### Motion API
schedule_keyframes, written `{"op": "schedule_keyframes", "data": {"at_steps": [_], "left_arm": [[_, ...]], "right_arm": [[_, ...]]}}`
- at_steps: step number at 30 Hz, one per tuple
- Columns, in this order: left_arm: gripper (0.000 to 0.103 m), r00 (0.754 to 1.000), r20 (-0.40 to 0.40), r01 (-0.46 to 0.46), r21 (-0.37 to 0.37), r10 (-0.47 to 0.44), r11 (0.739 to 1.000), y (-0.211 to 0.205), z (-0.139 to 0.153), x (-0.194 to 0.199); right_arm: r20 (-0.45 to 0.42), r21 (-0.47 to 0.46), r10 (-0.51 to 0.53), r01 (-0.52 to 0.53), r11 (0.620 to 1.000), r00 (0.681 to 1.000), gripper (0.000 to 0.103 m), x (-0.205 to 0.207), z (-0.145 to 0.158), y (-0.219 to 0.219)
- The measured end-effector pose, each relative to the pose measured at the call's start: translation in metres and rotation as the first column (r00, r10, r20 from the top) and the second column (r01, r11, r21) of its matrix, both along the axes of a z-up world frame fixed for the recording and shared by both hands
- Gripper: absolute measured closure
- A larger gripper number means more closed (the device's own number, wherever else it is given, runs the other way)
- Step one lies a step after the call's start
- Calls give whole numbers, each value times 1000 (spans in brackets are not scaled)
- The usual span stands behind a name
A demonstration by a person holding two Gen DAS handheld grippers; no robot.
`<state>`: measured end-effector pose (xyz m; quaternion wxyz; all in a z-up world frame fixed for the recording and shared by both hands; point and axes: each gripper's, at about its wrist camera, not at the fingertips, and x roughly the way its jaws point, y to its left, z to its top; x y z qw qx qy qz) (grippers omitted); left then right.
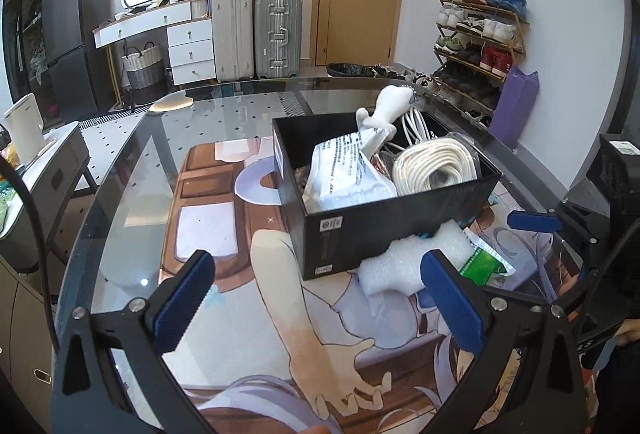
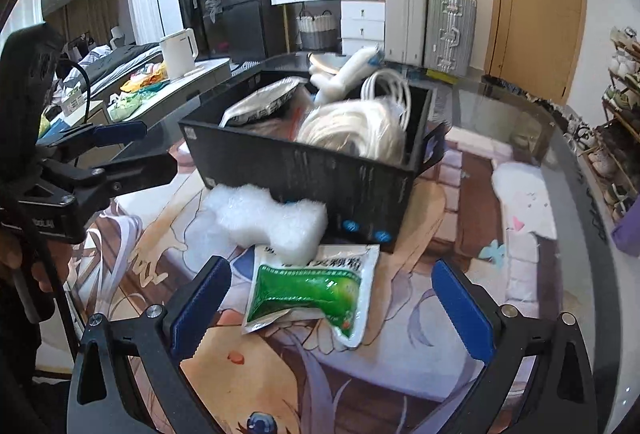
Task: Organize soft objects
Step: 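Grasp the green sachet with right tool while left tool grasps the white foam block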
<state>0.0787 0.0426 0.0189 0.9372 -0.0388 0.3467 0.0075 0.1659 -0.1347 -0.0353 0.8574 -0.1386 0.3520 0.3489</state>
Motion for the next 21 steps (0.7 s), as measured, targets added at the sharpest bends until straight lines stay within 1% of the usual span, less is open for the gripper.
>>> {"op": "schedule_keyframes", "data": {"at_steps": [2,10,14,17,21], "left_arm": [[0,1000,-2,0,6,0,1000,-1,-1,1],[0,1000,-11,7,21,-7,1000,-7,-4,3],[0,1000,-21,10,34,-9,999,-12,-7,5],[0,999,-31,19,34,-18,999,-15,-10,6],[0,998,-61,28,54,-25,998,-19,-16,8]], "right_arm": [[-6,-18,2,-2,1000,1000,1,0,-4,3],[-25,-18,6,-7,1000,1000,1,1,-8,4],[-57,-39,-6,4,999,998,1,6,-12,5],[-66,-52,-12,9,999,998,1,7,-14,6],[-83,-77,-18,12,997,996,1,9,-17,8]]}}
